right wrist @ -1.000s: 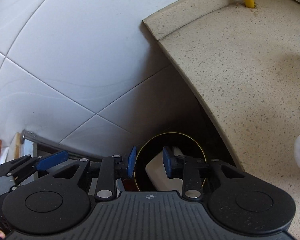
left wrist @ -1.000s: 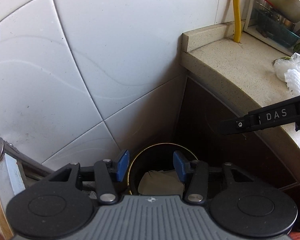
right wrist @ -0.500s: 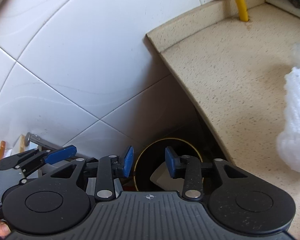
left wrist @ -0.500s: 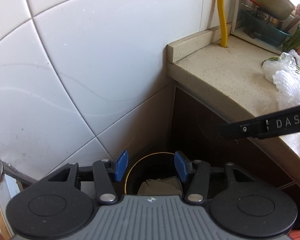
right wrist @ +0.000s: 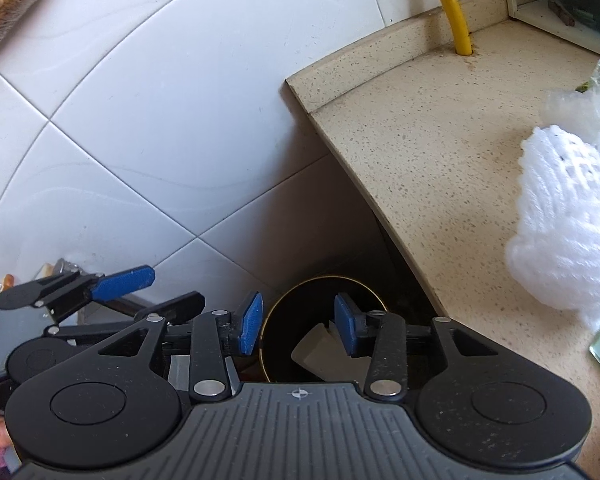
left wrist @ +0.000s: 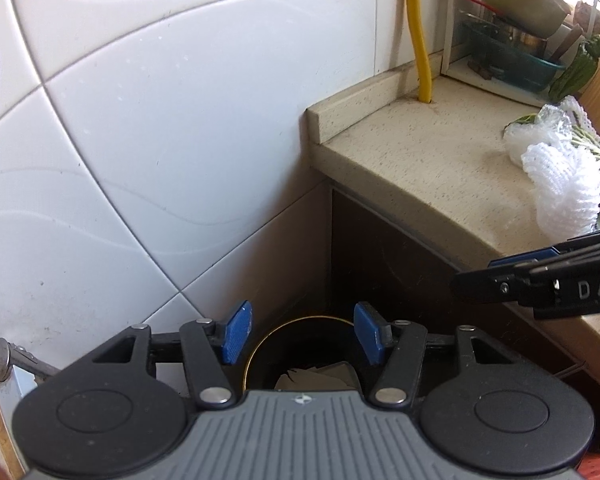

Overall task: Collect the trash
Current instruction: 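Raise both open tools from the bin back over the counter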

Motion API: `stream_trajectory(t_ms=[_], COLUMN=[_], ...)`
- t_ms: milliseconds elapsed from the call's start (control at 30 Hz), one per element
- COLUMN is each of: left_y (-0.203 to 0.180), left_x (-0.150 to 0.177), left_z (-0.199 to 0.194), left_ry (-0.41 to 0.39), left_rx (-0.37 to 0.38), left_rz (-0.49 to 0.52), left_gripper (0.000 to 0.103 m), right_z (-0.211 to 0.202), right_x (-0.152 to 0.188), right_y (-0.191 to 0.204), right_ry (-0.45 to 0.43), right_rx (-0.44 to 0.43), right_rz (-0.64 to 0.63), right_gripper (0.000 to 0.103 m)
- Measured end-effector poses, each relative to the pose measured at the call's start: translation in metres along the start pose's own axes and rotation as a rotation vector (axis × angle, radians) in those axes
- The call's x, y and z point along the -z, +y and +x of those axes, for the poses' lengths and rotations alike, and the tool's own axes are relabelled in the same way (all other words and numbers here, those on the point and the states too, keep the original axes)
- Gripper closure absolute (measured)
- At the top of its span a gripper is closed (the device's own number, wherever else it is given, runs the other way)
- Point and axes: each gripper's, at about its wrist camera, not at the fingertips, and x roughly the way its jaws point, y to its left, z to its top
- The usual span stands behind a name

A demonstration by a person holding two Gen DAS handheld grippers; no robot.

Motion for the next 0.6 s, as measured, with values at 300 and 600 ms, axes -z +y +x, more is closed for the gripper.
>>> stream_trajectory(t_ms=[300,600], left_y=[-0.031,-0.071], left_x=[-0.011,-0.023], left_z=[-0.012,-0.017], left_ry=[-0.044,-0.059], left_rx=[0.029,0.082], left_rz=[0.031,0.111], left_gripper=[0.041,0.037], right_z=[-0.035,-0.085], right_x=[0.006,0.025], right_y=[-0.006,-0.028], right_ry=[-0.065,-0.156], right_rx=[0.015,0.057], right_rz=[-0.043,-0.018], right_gripper=[0.048,0.042])
